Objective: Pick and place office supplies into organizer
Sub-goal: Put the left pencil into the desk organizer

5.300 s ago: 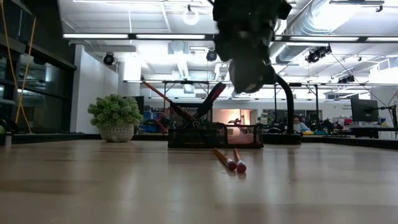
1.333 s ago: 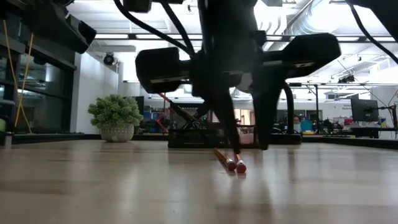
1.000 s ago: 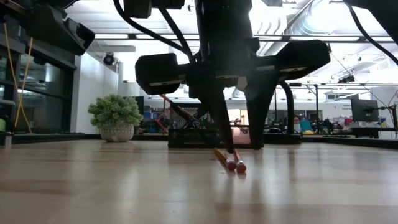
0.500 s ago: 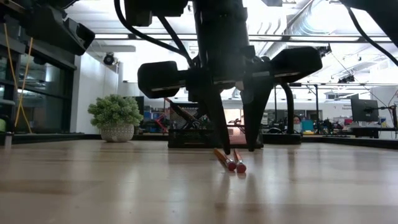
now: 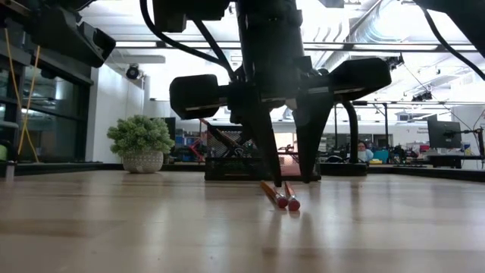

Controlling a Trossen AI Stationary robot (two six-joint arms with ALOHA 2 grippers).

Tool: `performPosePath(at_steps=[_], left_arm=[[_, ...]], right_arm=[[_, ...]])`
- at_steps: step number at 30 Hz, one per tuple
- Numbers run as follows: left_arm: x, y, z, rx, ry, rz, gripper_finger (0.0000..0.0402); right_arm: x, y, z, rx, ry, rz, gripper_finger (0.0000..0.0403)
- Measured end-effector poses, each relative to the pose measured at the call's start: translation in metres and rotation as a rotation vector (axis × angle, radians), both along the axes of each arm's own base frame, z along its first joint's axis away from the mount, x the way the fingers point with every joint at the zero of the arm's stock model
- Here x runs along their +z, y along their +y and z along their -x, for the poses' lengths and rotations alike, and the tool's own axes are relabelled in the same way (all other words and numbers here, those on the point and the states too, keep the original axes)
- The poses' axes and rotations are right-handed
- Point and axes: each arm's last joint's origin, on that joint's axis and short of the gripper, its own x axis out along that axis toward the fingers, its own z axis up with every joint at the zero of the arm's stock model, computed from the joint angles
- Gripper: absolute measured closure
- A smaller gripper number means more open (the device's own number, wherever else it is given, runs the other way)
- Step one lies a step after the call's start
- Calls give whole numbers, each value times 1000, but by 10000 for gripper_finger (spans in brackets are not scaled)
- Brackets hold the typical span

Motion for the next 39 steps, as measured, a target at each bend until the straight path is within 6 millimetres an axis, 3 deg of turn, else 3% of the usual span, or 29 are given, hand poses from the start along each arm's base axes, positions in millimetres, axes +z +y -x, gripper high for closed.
performPosePath(at_steps=[23, 33, 39], left_arm=[[0, 0, 0, 6, -3, -4, 396], [0, 0, 0, -1, -3, -14, 396], [0, 1, 0, 8, -3, -20, 396]], right_arm=[[-6, 1, -1, 15, 10, -10, 293], [-6, 20, 2, 19, -9, -64, 295], [-6, 25, 2, 27, -20, -67, 315]])
